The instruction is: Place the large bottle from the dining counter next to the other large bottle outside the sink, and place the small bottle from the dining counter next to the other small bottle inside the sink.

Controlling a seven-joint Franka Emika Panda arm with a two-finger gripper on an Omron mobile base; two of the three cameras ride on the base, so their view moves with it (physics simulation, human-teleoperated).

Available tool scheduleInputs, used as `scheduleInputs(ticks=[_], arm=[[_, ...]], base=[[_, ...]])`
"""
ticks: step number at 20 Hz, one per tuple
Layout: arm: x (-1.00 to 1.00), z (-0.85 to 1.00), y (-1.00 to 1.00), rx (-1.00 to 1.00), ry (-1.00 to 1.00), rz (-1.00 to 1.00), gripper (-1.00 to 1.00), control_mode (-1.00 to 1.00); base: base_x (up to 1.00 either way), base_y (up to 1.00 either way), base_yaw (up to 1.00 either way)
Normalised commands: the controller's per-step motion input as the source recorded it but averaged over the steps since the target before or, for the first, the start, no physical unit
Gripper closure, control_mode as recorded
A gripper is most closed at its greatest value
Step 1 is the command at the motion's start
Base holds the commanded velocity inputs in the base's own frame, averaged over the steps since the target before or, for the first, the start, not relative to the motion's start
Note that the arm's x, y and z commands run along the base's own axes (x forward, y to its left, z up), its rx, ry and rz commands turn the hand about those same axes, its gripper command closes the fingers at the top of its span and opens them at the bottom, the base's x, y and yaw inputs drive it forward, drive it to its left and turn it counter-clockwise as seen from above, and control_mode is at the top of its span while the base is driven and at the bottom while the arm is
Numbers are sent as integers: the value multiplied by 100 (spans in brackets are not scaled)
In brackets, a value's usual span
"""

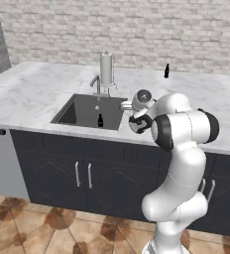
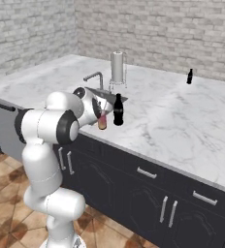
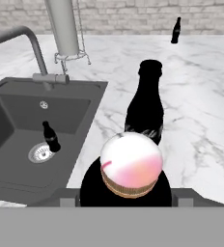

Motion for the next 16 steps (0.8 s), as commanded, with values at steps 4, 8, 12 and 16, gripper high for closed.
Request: scheduleInputs(ticks=[4,8,12,16], arm=[[0,-32,18,0,-1,-1,100,-100],[0,-23,14,0,-2,-1,100,-100],[0,-15,6,0,-4,-2,100,-100],[0,-7,3,0,-5,-3,100,-100]], base=[[0,0,0],[0,0,0],[0,0,0],[0,0,0]])
